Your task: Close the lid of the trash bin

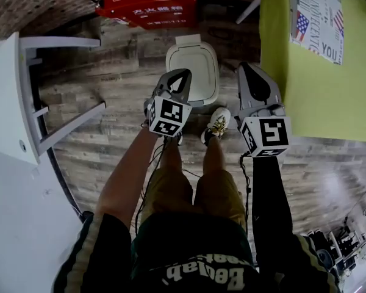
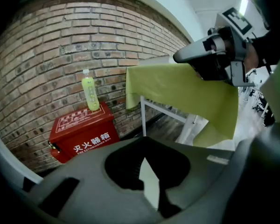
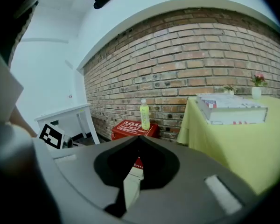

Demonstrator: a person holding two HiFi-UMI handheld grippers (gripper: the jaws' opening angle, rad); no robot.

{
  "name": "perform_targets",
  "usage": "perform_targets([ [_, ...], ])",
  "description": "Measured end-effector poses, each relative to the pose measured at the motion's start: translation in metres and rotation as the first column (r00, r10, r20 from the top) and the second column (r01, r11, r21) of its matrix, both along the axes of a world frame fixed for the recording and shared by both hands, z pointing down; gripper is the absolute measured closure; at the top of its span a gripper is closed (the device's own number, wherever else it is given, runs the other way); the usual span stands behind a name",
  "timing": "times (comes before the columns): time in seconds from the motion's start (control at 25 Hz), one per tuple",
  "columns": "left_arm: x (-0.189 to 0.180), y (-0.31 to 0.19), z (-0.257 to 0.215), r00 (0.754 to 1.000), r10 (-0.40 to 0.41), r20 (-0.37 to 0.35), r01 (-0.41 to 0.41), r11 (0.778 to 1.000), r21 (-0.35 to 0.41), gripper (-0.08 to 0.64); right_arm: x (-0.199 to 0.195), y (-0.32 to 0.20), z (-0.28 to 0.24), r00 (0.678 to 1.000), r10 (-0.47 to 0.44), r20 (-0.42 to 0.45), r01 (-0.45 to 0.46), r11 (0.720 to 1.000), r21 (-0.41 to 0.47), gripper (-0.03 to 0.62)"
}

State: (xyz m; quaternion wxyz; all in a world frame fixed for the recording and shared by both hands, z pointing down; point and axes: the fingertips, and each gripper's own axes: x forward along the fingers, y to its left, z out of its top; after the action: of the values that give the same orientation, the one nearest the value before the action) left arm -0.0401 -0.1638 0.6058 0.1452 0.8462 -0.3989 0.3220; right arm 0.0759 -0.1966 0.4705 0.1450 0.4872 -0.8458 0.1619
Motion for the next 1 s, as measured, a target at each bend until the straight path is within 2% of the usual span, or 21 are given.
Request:
perform_targets([
  [0.2,-0.021,-0.015,-0.057,0.998,-0.067,-0.019,0.067,0.997,0.048,0.554,0.001,-0.009,-0.038,1.000,0.013,0.005,-0.014,0.999,0.037,0.578],
  [0.36,-0.036,-0.026,-0.109,0.996,-0.090,-0.027,0.093,0.990,0.109,0.553,-0.004,-0.015,-0.072,1.000,0.026,0.014,-0.027,0.997,0.071,0.578],
  [0.48,-0.043,-0.032,-0.146,0.996,-0.091,-0.022,0.094,0.984,0.152,0.553,-0.004,-0.015,-0.098,0.999,0.036,0.018,-0.037,0.995,0.093,0.578],
  [0.6,-0.047,-0.031,-0.173,0.995,-0.099,-0.013,0.100,0.982,0.161,0.554,-0.004,-0.010,-0.118,0.999,0.043,0.014,-0.044,0.994,0.098,0.578],
  [1.0,-0.052,-0.040,-0.284,0.993,-0.076,-0.087,0.098,0.957,0.274,0.553,-0.020,-0.009,-0.190,0.999,0.048,-0.005,-0.046,0.984,0.170,0.578],
])
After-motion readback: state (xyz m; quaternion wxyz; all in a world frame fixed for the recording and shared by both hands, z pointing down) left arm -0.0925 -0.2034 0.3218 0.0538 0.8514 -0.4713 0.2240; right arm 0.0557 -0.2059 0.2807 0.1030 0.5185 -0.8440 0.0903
